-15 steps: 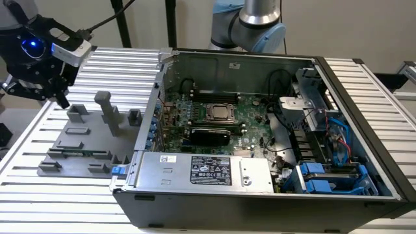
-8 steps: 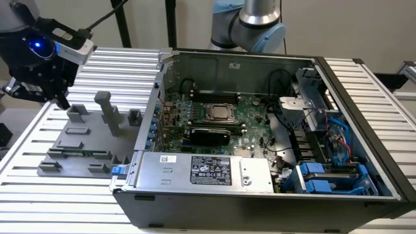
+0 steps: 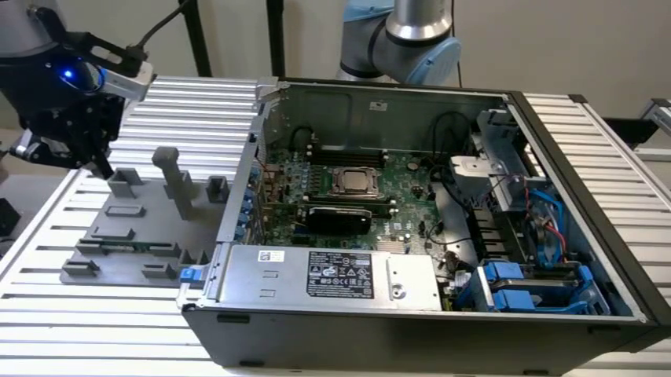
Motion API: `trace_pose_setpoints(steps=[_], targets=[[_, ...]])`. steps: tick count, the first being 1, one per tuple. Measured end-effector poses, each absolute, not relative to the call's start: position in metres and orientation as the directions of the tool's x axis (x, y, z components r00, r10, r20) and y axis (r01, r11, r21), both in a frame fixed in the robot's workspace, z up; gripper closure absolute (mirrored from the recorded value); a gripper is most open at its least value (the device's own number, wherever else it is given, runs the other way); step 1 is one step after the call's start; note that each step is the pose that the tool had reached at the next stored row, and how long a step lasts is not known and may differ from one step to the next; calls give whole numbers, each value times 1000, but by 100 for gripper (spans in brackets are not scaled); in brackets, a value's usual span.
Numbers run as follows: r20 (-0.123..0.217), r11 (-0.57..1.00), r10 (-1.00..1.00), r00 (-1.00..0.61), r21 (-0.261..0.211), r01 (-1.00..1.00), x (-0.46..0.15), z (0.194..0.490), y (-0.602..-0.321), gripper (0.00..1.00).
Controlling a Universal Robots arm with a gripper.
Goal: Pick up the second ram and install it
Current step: 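Pick up the second ram and move it above second insertion slot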
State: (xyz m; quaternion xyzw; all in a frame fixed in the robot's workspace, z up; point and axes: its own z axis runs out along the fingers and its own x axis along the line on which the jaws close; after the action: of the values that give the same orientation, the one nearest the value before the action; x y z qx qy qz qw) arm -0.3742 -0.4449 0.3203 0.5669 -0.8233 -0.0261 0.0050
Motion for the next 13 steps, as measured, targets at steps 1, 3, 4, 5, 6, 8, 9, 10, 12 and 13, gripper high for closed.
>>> trace_pose_setpoints(steps=[1,3,4,5,6,8,9,10,12,13], targets=[[-21,338,-940,-340,49,-940,-374,320,-445,100],[-21,305,-952,-306,48,-951,-374,319,-445,100],[-21,287,-957,-289,48,-957,-374,318,-445,100],[-22,269,-963,-270,48,-962,-374,317,-445,100],[-22,251,-967,-252,48,-967,-374,317,-445,100],[-22,216,-976,-218,48,-975,-374,316,-445,100],[-22,199,-980,-200,47,-979,-374,315,-445,100],[-22,181,-983,-182,47,-982,-374,314,-445,100],[-22,144,-989,-145,44,-989,-374,313,-445,100],[-22,126,-992,-127,44,-991,-374,313,-445,100]])
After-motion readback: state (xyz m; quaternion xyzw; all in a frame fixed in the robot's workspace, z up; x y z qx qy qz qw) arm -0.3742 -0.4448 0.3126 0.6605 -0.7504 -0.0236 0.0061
